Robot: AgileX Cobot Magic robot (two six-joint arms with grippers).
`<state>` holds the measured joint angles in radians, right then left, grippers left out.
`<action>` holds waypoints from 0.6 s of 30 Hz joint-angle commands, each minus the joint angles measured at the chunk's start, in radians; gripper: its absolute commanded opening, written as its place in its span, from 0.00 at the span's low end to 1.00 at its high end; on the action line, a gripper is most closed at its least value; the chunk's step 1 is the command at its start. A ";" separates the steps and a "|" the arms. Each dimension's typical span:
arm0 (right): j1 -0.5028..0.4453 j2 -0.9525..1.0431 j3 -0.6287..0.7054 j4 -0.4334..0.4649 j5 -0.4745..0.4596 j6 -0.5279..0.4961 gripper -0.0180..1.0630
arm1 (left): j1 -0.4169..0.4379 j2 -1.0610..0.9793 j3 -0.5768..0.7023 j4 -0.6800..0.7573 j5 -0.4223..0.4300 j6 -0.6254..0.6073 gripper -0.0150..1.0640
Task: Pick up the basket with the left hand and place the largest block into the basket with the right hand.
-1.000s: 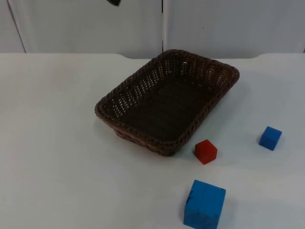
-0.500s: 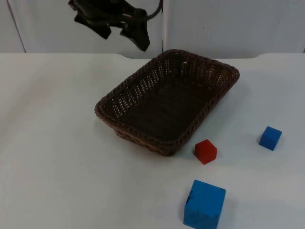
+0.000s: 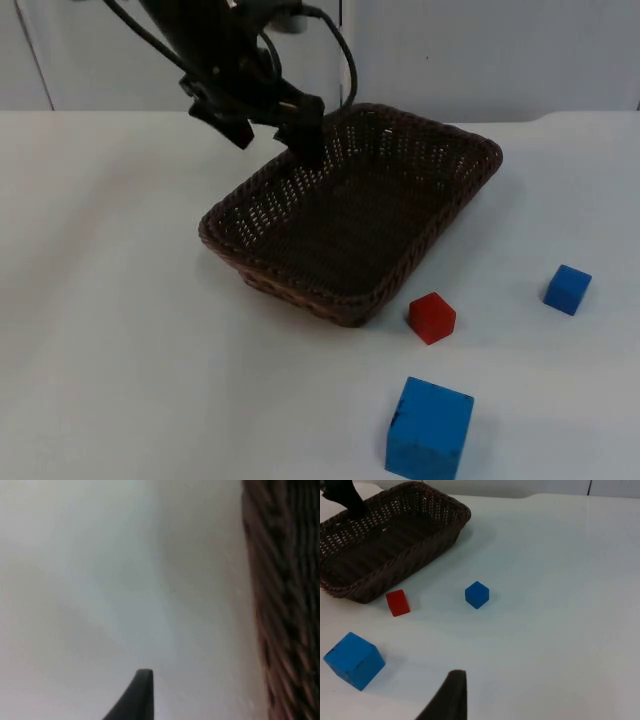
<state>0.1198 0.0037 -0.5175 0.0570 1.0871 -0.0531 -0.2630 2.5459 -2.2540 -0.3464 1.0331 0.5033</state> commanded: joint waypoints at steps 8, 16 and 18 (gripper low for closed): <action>-0.006 -0.004 0.001 -0.002 -0.008 0.003 0.98 | -0.008 0.057 -0.034 -0.016 0.010 -0.037 0.90; -0.006 -0.004 0.001 -0.006 -0.008 0.003 0.98 | -0.043 0.060 -0.034 -0.008 0.004 0.009 0.88; -0.006 -0.004 0.001 -0.010 -0.008 0.003 0.98 | -0.051 0.068 -0.034 -0.008 0.008 0.031 0.85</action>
<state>0.1198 0.0037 -0.5175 0.0548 1.0871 -0.0517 -0.3016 2.6099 -2.2793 -0.3464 1.0346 0.5127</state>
